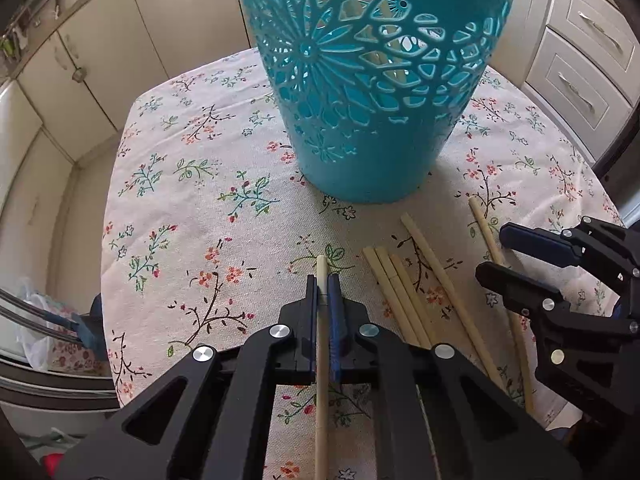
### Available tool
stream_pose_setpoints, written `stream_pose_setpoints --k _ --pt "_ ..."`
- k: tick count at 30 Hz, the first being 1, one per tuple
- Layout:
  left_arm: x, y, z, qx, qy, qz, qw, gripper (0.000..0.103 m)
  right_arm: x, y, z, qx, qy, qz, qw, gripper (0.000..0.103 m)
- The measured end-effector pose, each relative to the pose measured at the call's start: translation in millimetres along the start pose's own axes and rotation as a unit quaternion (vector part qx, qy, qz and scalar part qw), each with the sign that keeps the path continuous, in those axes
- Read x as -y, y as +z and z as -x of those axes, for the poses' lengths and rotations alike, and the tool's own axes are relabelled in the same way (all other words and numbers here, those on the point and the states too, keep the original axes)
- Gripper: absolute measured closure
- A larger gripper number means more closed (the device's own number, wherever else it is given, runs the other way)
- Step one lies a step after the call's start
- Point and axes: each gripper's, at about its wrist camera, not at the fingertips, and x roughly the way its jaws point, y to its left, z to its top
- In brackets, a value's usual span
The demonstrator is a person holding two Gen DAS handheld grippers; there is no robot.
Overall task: Organize utensils
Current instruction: 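Lift the chopstick with the left tool over the teal basket and release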
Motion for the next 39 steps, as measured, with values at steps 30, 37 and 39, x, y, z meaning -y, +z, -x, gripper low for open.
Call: stream_pose_setpoints --k 30,37,39 --pt "-68.6 55.2 204.7 0.251 -0.16 0.123 0.9467 0.098 -3.5 -2.0 0.4 0.003 -0.004 0.004 1.0 0.07" --pt "-56.7 109.6 224.7 0.35 -0.135 0.138 0.9168 0.098 0.1 -2.2 1.2 0.007 0.001 -0.004 1.0 0.069" --pt "-56.7 126.7 220.8 0.372 -0.123 0.153 0.9072 0.098 0.7 -2.2 1.2 0.007 0.003 -0.005 1.0 0.068"
